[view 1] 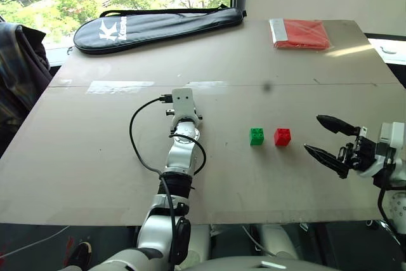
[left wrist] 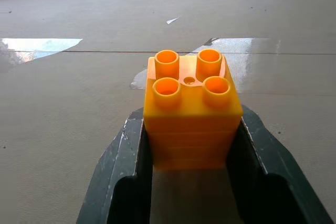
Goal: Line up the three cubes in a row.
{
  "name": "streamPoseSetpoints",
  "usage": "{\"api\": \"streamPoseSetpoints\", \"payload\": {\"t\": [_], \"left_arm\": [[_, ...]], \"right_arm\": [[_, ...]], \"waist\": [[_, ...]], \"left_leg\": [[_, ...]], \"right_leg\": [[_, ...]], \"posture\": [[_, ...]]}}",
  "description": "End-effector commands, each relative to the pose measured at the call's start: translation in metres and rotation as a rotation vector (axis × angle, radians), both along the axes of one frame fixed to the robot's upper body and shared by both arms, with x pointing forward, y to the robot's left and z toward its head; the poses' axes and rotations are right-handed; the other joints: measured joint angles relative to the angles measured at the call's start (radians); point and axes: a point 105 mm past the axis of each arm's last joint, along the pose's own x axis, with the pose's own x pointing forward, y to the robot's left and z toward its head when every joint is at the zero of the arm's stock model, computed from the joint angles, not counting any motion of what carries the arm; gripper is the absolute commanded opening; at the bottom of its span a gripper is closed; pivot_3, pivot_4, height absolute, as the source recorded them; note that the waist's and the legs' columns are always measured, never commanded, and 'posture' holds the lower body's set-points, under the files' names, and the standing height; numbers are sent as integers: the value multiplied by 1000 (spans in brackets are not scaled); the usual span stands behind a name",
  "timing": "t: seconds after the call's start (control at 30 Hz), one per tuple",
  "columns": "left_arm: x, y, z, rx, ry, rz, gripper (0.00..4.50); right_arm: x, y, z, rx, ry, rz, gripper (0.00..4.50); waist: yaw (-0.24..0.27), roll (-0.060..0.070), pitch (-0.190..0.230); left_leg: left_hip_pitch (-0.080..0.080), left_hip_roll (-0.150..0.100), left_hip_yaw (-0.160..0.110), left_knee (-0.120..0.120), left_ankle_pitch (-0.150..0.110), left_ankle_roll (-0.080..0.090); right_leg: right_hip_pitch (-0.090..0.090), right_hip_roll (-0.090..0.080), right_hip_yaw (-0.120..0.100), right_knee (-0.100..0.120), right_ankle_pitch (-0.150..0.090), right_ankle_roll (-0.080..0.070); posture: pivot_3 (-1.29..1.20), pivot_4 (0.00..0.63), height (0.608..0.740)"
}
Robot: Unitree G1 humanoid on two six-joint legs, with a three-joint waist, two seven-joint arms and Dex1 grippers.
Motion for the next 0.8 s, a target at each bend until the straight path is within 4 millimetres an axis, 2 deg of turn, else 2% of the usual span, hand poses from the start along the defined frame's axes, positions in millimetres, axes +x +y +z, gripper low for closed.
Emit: {"api": "streamPoseSetpoints", "payload": {"t": [0.03, 0.1, 0.2, 0.27, 0.43, 0.5, 0.67, 0.8], "left_arm": [[0, 1, 9, 5, -42, -23, 1299], [1, -4, 12, 8, -62, -106, 1299], [-5, -25, 20, -17, -117, -455, 1299], [-12, -36, 21, 35, -109, -694, 1299], [-44, -51, 18, 180, -77, -1223, 1299], [-59, -54, 11, 254, -25, -1416, 1299], [-71, -60, 2, 282, 58, -1649, 1299], [-75, -65, -2, 272, 100, -1743, 1299]], "right_arm": [[-2, -3, 13, -15, -62, -16, 4500], [-2, -3, 13, -13, -63, -16, 4500], [-1, -3, 13, -8, -62, -14, 4500], [-1, -3, 12, -5, -58, -3, 4500], [-1, 0, 13, 0, -54, 29, 4500], [-2, 2, 13, 2, -52, 38, 4500], [-6, 4, 11, -9, -43, 50, 4500], [-12, 5, 9, -12, -27, 56, 4500]], "waist": [[-1, 0, 0], [-1, 0, 0], [-4, 0, 0], [-3, 0, 0], [-4, 0, 0], [-4, 0, 0], [-3, 0, 0], [-9, 0, 0]], "left_leg": [[0, 0, 0, 0, 0, 0], [0, 0, 0, 0, 0, 0], [0, -1, 1, 0, 2, -4], [0, -1, 1, -1, 2, -4], [0, -1, 2, -1, 2, -4], [0, -1, 2, 0, 2, -4], [0, -2, 2, 0, 0, 0], [-1, -1, 2, 0, 0, 1]], "right_leg": [[0, 0, 0, 0, 0, 0], [0, 0, 0, 0, 0, 0], [0, 1, 0, 0, 0, 0], [0, 1, 0, 0, 0, 0], [0, 1, 0, -1, 0, 0], [0, 1, 0, -1, 0, 0], [0, 2, 0, -1, 0, 0], [0, 2, -1, -1, 0, 0]], "posture": [[0, 150, 740], [0, 150, 740], [0, 150, 740], [0, 150, 740], [0, 150, 740], [0, 150, 740], [0, 150, 740], [0, 150, 740]]}}
